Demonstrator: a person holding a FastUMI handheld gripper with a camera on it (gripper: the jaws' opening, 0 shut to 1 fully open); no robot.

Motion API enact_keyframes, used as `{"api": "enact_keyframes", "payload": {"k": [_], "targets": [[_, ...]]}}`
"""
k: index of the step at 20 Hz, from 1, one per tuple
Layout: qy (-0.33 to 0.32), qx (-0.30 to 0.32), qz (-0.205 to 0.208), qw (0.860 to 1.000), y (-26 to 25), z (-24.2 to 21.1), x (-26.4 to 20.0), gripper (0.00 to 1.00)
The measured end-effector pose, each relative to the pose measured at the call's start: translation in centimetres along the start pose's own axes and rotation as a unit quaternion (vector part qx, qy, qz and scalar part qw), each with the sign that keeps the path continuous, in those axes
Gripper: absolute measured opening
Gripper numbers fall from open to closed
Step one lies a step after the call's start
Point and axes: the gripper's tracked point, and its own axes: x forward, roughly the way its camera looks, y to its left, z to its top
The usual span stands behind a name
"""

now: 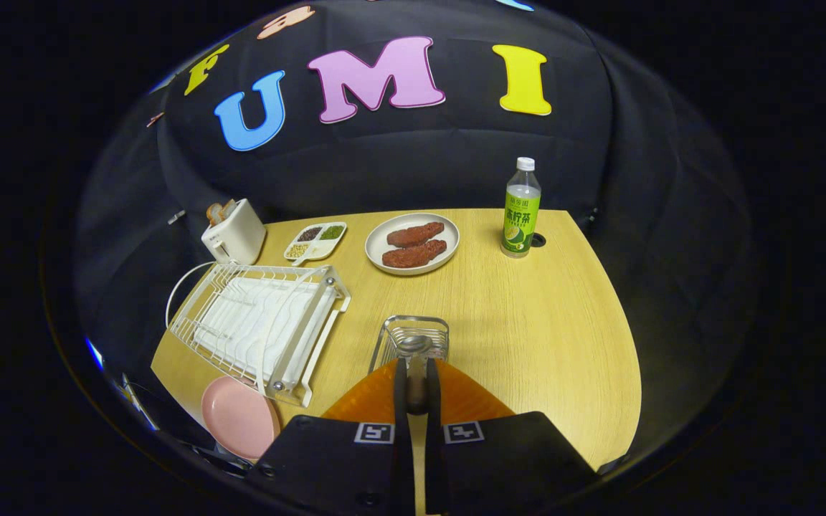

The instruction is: Take the plate from the dish rack, then take the spoon from the basket and place it into the plate.

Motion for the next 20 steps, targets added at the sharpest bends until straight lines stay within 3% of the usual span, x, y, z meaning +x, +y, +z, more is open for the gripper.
{"api": "enact_keyframes", "payload": {"k": [6,11,15,20], "targets": [[-0.038,0.005,0.015,0.999,2.3,4.4,-4.2,0.10],[-0.060,-0.019,0.079,0.995,8.3,7.3,-8.6,0.10],[-0.048,-0.041,0.153,0.986,15.4,6.0,-11.0,0.10],[-0.014,-0.061,0.202,0.977,22.5,2.0,-11.2,0.10]]}}
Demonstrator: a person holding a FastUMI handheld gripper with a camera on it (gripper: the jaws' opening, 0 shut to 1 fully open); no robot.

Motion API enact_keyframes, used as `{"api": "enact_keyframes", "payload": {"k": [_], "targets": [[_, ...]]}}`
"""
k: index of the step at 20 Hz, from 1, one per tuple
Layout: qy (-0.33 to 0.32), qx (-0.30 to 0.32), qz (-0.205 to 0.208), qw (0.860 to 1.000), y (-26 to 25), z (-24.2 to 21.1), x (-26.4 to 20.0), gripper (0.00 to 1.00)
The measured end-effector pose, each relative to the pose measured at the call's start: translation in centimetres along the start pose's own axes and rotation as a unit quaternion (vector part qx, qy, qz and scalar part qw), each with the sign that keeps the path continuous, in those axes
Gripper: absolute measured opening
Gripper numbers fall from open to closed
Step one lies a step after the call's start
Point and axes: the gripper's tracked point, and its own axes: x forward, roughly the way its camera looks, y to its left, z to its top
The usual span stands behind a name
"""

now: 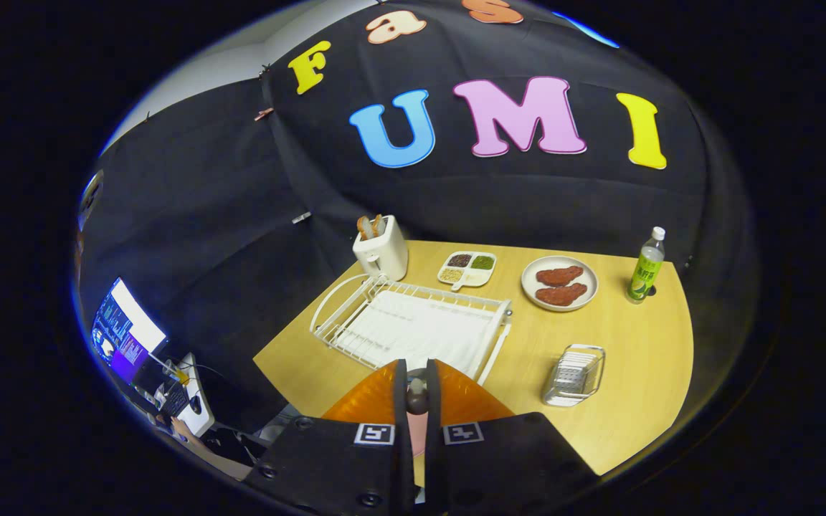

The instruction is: Take the plate from the dish rack, then take the spoon from the basket and place it into the plate.

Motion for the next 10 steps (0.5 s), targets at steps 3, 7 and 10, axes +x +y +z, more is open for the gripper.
{"api": "enact_keyframes", "payload": {"k": [3,7,10], "targets": [[0.024,-0.006,0.010,1.000,3.0,-3.1,2.6,0.10],[0.061,-0.006,0.004,0.998,4.5,-7.9,6.3,0.10],[0.082,-0.011,-0.013,0.996,4.3,-10.9,8.3,0.10]]}}
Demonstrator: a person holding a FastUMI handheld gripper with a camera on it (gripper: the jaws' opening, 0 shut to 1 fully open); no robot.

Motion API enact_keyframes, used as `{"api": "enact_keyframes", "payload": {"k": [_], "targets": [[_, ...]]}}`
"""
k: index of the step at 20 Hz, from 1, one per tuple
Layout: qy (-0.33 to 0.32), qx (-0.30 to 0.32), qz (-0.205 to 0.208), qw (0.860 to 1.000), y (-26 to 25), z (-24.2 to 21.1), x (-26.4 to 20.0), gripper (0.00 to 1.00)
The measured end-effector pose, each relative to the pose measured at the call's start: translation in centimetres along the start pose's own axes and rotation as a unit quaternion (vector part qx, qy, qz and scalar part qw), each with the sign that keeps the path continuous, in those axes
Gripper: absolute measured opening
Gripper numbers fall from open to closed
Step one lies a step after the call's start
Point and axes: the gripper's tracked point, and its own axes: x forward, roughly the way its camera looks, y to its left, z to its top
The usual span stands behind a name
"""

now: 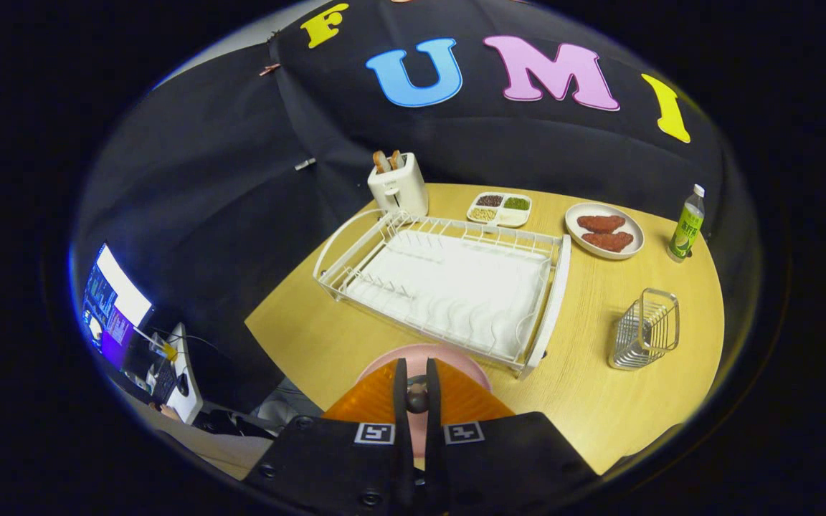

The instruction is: Take the plate from the dish rack, then take the spoon from the basket and place it into the plate.

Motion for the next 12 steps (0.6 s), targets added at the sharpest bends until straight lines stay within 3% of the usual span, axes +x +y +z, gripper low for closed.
{"api": "enact_keyframes", "payload": {"k": [4,8,12], "targets": [[0.004,0.009,-0.006,1.000,0.1,-2.7,2.6,0.10],[-0.012,0.031,0.019,0.999,0.7,-3.9,3.5,0.10],[0.021,0.040,0.047,0.998,0.9,-6.7,4.0,0.10]]}}
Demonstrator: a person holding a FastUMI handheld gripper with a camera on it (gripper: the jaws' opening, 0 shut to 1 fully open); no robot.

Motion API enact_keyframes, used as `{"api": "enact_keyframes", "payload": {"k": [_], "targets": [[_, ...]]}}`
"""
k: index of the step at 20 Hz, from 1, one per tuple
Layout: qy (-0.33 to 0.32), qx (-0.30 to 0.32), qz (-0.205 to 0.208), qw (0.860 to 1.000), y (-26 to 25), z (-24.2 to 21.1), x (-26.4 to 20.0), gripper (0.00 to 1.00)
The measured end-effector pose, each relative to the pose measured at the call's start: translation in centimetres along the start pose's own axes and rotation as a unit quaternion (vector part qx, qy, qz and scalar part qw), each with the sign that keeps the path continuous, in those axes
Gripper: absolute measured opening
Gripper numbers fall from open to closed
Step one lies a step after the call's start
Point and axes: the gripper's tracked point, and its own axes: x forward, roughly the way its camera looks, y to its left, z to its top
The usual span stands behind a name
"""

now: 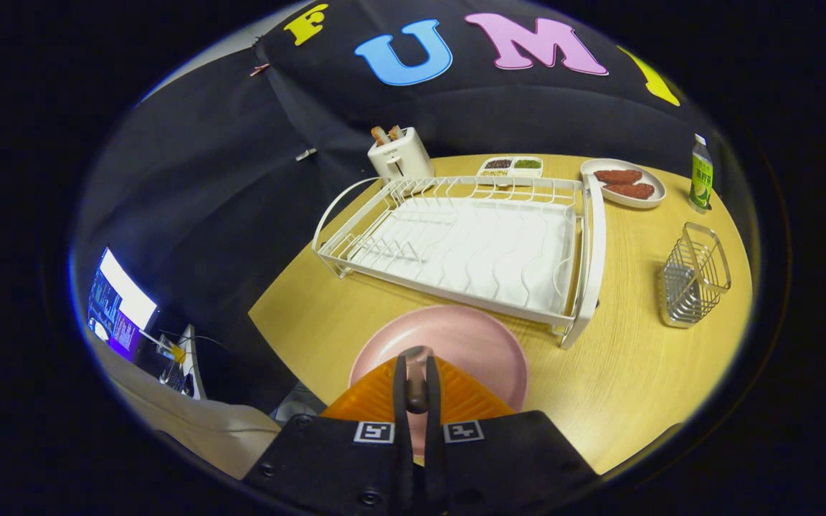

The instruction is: Take the plate from the dish rack, then take the spoon from the basket and place it into the plate.

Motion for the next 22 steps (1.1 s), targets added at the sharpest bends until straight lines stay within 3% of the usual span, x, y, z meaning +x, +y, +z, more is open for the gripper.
{"api": "enact_keyframes", "payload": {"k": [4,8,9,10,12,13,14,15,22], "targets": [[0.051,0.014,0.006,0.999,-0.6,-3.7,1.0,0.12],[0.093,-0.025,-0.041,0.994,-2.8,-6.6,2.0,0.21],[0.097,-0.030,-0.050,0.994,-3.1,-7.1,2.2,0.28],[0.099,-0.030,-0.050,0.993,-3.1,-7.1,2.4,0.46],[0.096,-0.028,-0.045,0.994,-2.5,-6.7,2.8,0.72],[0.093,-0.028,-0.043,0.994,-2.4,-6.5,2.9,0.80],[0.094,-0.030,-0.044,0.994,-2.3,-6.4,3.0,0.95],[0.095,-0.032,-0.046,0.994,-2.4,-6.3,2.8,0.99],[0.070,-0.037,-0.059,0.995,-2.5,-3.7,0.5,1.00]]}}
